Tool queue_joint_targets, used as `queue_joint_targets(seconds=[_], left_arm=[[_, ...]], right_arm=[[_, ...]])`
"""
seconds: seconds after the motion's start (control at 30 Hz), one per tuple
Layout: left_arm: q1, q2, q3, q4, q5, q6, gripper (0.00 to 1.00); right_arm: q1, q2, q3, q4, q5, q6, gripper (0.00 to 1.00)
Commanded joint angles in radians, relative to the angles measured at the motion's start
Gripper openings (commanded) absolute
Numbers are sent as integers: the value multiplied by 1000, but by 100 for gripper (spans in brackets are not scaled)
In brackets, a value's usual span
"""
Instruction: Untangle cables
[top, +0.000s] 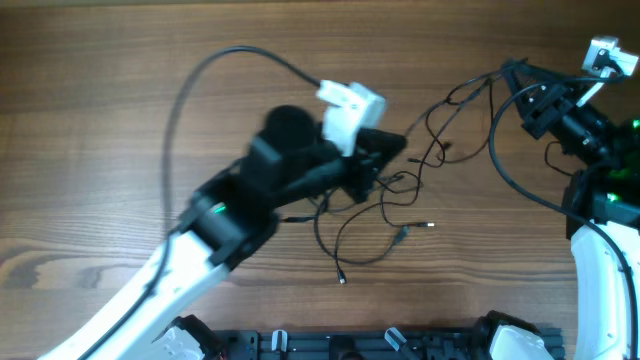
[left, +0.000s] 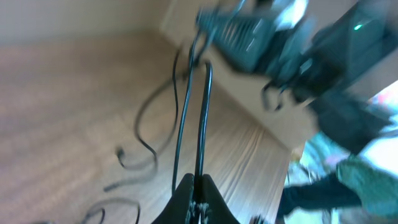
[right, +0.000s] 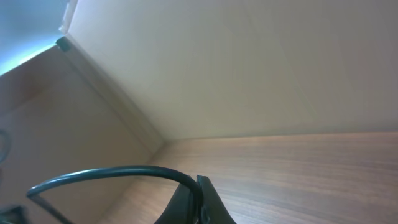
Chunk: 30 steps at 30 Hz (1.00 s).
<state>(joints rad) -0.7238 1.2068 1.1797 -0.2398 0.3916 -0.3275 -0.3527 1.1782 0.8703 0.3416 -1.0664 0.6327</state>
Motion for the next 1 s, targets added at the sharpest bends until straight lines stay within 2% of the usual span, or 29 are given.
queue_joint_targets(seconds=[0.0, 0.17, 0.3, 0.4, 0.47, 0.63, 0.73, 0.87, 0.97], left_arm=[[57, -142, 6, -2, 12, 9, 4], [147, -272, 6, -93, -33, 89, 4], [226, -348, 6, -237, -246, 88, 4], [257, -357, 6, -292, -344, 88, 4], [268, -346, 6, -335, -427, 79, 4], [268, -269, 6, -379, -430, 67, 4], [268, -212, 6, -406, -447, 0, 4], [268, -153, 6, -484, -621, -130, 4], [268, -129, 6, -508, -661, -130, 4]], right_arm=[[-13, 3, 6, -13, -5, -45, 5], [-26, 3, 6, -23, 20, -57, 5], [-60, 3, 6, -45, 19, -57, 5], [-64, 3, 6, -56, 19, -58, 5], [-64, 3, 6, -55, 19, -57, 5], [-64, 3, 6, -55, 19, -56, 5], [-64, 3, 6, -56, 19, -56, 5], [-64, 3, 6, -56, 20, -56, 5], [-64, 3, 6, -56, 23, -56, 5]])
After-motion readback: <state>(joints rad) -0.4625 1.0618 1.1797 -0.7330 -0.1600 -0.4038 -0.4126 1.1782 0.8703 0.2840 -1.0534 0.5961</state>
